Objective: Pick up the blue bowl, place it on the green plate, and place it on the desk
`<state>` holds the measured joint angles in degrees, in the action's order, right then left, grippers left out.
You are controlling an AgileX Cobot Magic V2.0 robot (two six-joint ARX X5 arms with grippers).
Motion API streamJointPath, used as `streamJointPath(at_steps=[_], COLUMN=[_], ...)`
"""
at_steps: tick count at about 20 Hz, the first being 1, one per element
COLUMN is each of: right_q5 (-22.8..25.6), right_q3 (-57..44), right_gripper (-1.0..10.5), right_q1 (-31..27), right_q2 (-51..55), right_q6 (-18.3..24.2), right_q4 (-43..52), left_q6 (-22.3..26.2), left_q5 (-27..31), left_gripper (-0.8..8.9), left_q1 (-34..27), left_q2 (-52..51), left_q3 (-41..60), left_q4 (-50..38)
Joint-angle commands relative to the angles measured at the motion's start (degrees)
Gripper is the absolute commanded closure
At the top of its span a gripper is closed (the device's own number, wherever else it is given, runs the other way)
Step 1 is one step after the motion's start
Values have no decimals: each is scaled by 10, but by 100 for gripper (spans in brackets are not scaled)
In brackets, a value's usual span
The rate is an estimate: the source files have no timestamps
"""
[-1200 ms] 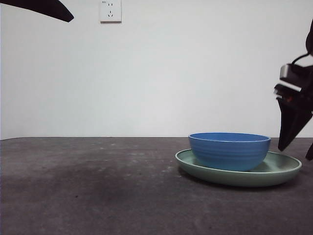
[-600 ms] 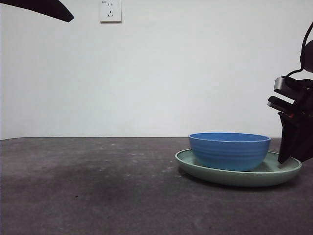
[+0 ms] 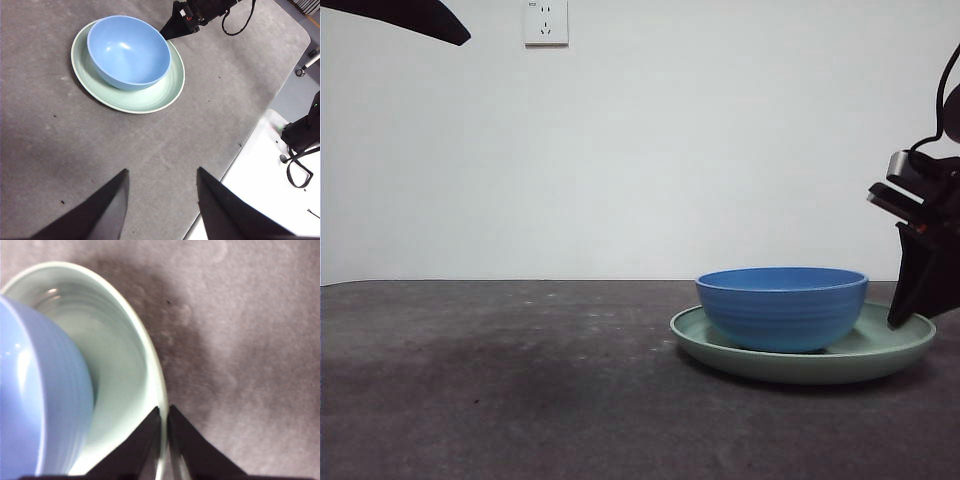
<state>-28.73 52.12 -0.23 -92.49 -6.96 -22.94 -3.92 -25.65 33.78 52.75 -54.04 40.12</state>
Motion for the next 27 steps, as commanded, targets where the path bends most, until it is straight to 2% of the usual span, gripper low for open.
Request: streamJointPath(at_steps=[1,8,13,17,24,27], right_q5=[-28,-59,-57,-16,14,34], right_q3=[4,5,21,34,49,67], right_gripper=[931,931,932,932,933,933], right_q1=[0,11,66,125,201,216], right_q2=[23,76,79,77,11,-30], right_q6=[-19,-60,-98,-128,-182,-184], right_q4=[7,15,36,59,122,127], left_q6=[5,5,5,5,5,5], left_q5=[-3,-3,-3,-3,-3,-3], left_gripper=[592,592,592,592,592,592], left_q1=[3,3,3,3,3,3], left_q2=[4,4,4,4,4,4], left_q3=[-6,-6,-6,-6,-6,-6], left_q4=[-5,-6,-6,-6,-5,-4])
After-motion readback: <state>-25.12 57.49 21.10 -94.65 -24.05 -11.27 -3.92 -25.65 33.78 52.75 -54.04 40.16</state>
